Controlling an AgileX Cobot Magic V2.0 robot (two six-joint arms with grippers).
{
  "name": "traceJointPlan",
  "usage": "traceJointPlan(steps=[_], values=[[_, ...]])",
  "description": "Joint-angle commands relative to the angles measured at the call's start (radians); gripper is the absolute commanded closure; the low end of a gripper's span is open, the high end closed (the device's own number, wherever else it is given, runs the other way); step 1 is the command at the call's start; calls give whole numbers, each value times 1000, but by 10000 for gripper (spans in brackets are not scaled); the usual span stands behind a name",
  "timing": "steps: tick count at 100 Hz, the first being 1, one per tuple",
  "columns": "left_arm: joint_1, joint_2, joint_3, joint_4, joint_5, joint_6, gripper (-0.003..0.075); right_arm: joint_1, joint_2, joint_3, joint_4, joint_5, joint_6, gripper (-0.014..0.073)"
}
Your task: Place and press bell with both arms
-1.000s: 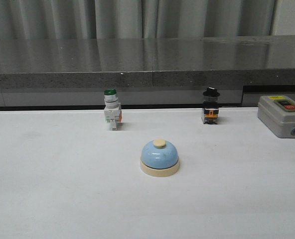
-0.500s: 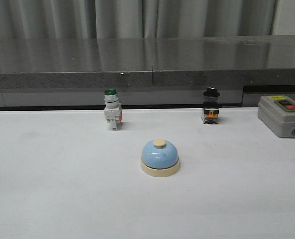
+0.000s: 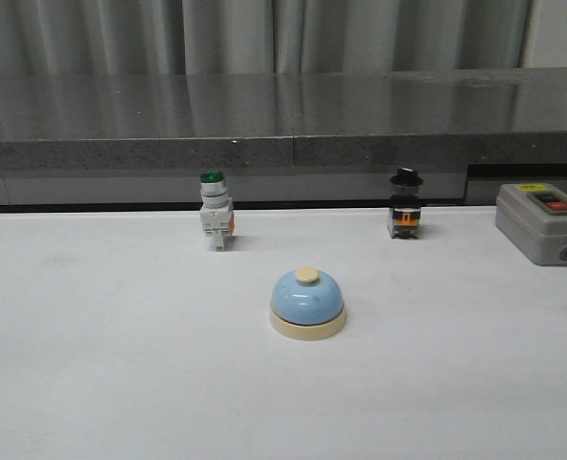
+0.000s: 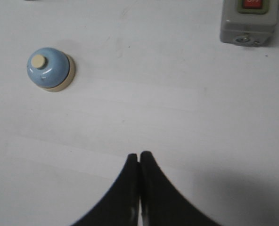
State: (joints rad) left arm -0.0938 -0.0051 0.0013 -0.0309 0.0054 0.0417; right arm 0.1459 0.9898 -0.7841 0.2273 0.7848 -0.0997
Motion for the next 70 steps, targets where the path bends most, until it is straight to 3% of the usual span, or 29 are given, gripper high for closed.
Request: traceJointPlan(steps=[1,35,70], values=[[1,-29,41,-1,-71,-9,741,38,68,-65,18,-42,-22,654],[1,-29,41,-1,-71,-9,741,218,363,-244,18,-63,-22,654],[1,-29,41,-1,-71,-9,741,325,639,-470,12,-67,-23,654]])
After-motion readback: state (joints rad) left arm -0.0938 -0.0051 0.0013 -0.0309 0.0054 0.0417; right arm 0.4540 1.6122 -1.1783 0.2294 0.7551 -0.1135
